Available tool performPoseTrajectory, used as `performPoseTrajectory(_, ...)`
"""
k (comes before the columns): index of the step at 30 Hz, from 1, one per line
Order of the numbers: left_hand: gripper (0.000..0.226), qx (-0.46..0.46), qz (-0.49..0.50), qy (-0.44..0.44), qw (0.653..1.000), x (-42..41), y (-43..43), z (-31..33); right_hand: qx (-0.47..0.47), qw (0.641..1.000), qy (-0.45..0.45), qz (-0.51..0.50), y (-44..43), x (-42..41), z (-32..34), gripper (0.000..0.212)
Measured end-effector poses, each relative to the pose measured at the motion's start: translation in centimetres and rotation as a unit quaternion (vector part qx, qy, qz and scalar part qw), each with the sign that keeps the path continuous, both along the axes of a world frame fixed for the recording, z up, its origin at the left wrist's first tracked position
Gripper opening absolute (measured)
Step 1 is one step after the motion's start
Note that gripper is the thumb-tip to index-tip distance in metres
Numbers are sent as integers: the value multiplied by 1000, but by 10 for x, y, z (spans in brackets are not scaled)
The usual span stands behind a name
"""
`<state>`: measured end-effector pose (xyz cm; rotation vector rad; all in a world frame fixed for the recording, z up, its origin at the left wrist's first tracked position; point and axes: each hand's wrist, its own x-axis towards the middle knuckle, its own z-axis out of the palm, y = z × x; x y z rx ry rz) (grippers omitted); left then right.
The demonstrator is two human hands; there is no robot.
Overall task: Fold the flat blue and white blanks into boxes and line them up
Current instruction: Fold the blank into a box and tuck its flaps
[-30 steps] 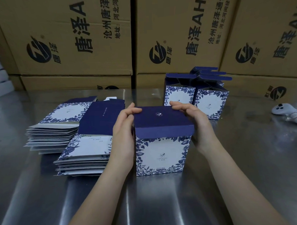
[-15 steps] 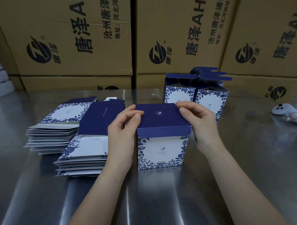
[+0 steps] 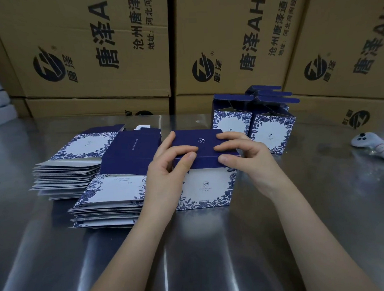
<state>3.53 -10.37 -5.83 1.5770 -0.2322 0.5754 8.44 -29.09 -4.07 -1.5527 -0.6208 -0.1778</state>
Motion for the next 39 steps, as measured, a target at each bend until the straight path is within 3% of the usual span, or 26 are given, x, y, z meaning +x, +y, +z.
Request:
performPoseTrajectory(8, 32, 0, -2, 0, 1000, 1, 0, -2, 16, 1000, 12, 10, -2, 1, -1, 12)
performPoseTrajectory(14, 46, -96, -25, -19, 995, 4, -3, -5, 25, 999, 22, 9, -1, 2, -1, 11)
performPoseTrajectory(19, 24, -14, 34, -19, 999, 0, -4, -3, 22, 1000, 22, -5, 0, 0, -1, 10)
performPoseTrajectory(24, 28, 86, 68, -100, 989, -2, -6, 0, 4, 1000, 12, -19, 2, -3, 2, 8)
performPoseTrajectory(30, 21, 118, 77, -114, 983, 4, -4, -3, -20, 1000, -4, -22, 8, -9, 6, 13)
performPoseTrajectory(34, 15, 133, 92, -116, 980, 6, -6, -4, -35, 998, -24, -41, 14, -10, 6, 29)
performPoseTrajectory(39, 19, 122, 84, -113, 982, 6, -8, -2, -36, 997, -21, -65, 18, -10, 5, 24)
